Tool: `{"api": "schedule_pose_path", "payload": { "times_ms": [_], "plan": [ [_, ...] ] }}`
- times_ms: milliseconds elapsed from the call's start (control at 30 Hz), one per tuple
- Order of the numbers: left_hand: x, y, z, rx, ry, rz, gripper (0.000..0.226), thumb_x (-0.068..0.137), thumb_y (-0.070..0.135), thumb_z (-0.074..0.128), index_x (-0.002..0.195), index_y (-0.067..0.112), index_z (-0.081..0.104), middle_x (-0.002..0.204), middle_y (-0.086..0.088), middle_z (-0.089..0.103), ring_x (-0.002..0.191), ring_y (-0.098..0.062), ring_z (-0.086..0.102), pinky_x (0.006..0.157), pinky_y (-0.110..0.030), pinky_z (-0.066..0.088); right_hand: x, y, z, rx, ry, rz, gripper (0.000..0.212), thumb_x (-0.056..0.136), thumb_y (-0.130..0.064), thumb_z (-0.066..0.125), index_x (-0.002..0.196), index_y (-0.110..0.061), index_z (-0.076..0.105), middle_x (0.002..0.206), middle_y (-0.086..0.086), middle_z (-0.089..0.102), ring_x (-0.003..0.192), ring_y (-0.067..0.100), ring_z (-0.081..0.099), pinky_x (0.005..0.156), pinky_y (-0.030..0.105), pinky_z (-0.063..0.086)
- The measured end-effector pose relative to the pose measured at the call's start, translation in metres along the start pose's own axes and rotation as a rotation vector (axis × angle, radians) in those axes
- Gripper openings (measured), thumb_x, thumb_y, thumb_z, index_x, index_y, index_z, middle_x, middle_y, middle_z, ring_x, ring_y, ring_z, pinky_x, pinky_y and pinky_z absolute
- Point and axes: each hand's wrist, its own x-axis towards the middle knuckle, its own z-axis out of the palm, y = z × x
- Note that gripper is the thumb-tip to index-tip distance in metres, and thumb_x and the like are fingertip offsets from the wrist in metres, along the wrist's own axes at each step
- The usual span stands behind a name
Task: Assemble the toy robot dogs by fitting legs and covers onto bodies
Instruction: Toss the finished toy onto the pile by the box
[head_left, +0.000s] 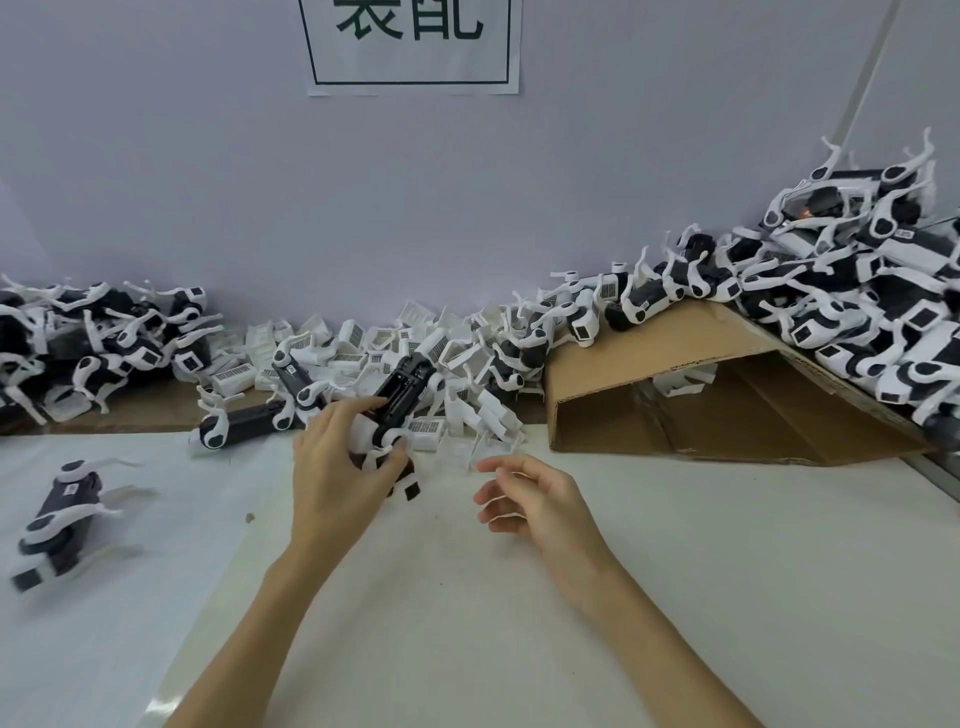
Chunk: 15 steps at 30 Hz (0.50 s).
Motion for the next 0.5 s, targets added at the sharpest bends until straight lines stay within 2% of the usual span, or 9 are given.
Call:
{"api": "schedule_pose_path", "payload": {
  "times_ms": [67,100,133,200,233,300,333,400,500],
  "plan": [
    [0.0044,0.0038,-0.0028,-0.324,-0.003,-0.221,0.047,0.086,0.008,0.084,0.120,0.037,0.068,0.110,0.023,0.070,0.099,-0.002,0.066,0.072,-0.019,0.057,0.0001,-0.0001,-0.0002,0.019,0.004,0.012,0.024,0.108,-0.010,0.049,0.114,-0.009,0.073,0.086,0.008,0.074,0.076,0.021,0.070,0.071,0.027,0.055],
    [0.0061,0.0035,-0.0027,-0.405,0.002,-0.298,0.050,0.086,0.006,0.082,0.121,0.038,0.066,0.111,0.026,0.070,0.101,0.003,0.066,0.070,-0.012,0.054,0.0003,-0.0001,-0.0004,0.022,0.004,0.019,0.024,0.108,-0.010,0.050,0.113,-0.009,0.073,0.086,0.008,0.074,0.076,0.021,0.070,0.071,0.028,0.055],
    [0.0079,0.0017,-0.0024,-0.397,-0.012,-0.324,0.054,0.086,0.004,0.081,0.125,0.037,0.064,0.115,0.025,0.068,0.109,0.002,0.064,0.078,-0.012,0.053,0.0002,0.0003,-0.0004,0.022,0.002,0.025,0.024,0.108,-0.010,0.050,0.113,-0.009,0.073,0.086,0.008,0.074,0.076,0.021,0.070,0.072,0.028,0.055],
    [0.0098,-0.0015,-0.0014,-0.229,-0.085,-0.281,0.063,0.085,0.003,0.079,0.137,0.032,0.057,0.123,0.010,0.061,0.118,-0.012,0.054,0.100,-0.029,0.047,-0.0001,0.0009,-0.0002,0.019,-0.004,0.034,0.024,0.108,-0.009,0.050,0.113,-0.009,0.073,0.085,0.008,0.074,0.075,0.021,0.069,0.071,0.028,0.055],
    [0.0099,-0.0016,-0.0009,-0.100,-0.115,-0.253,0.065,0.086,0.006,0.078,0.142,0.029,0.053,0.125,0.003,0.057,0.119,-0.016,0.046,0.106,-0.039,0.041,-0.0003,0.0013,0.0001,0.017,-0.007,0.036,0.024,0.107,-0.008,0.050,0.112,-0.009,0.073,0.085,0.008,0.074,0.075,0.020,0.069,0.071,0.027,0.055],
    [0.0099,-0.0028,0.0006,0.085,-0.139,-0.241,0.067,0.085,0.027,0.076,0.146,0.020,0.050,0.130,-0.003,0.050,0.124,-0.024,0.037,0.112,-0.048,0.032,-0.0006,0.0017,0.0010,0.009,-0.016,0.040,0.025,0.107,-0.008,0.049,0.112,-0.008,0.074,0.084,0.008,0.074,0.074,0.020,0.068,0.070,0.027,0.055],
    [0.0102,-0.0035,0.0008,0.116,-0.149,-0.233,0.067,0.084,0.036,0.074,0.143,0.016,0.052,0.130,-0.005,0.047,0.128,-0.026,0.036,0.113,-0.048,0.030,-0.0009,0.0018,0.0016,0.002,-0.020,0.042,0.025,0.107,-0.008,0.049,0.111,-0.008,0.074,0.084,0.007,0.073,0.074,0.020,0.068,0.070,0.026,0.055],
    [0.0092,-0.0046,-0.0007,0.074,-0.149,-0.178,0.055,0.088,0.041,0.079,0.132,0.015,0.060,0.125,-0.002,0.048,0.127,-0.025,0.039,0.110,-0.044,0.034,-0.0013,0.0022,0.0026,-0.019,-0.026,0.042,0.026,0.107,-0.007,0.048,0.110,-0.007,0.074,0.082,0.007,0.073,0.073,0.020,0.068,0.069,0.025,0.055],
    [0.0077,-0.0049,-0.0056,-0.039,-0.062,-0.063,0.032,0.094,0.039,0.078,0.118,0.022,0.066,0.112,0.005,0.062,0.110,-0.021,0.056,0.097,-0.043,0.048,-0.0015,0.0029,0.0040,-0.044,-0.034,0.043,0.027,0.108,-0.006,0.047,0.110,-0.007,0.074,0.081,0.007,0.073,0.072,0.019,0.068,0.069,0.025,0.055]
  ]
}}
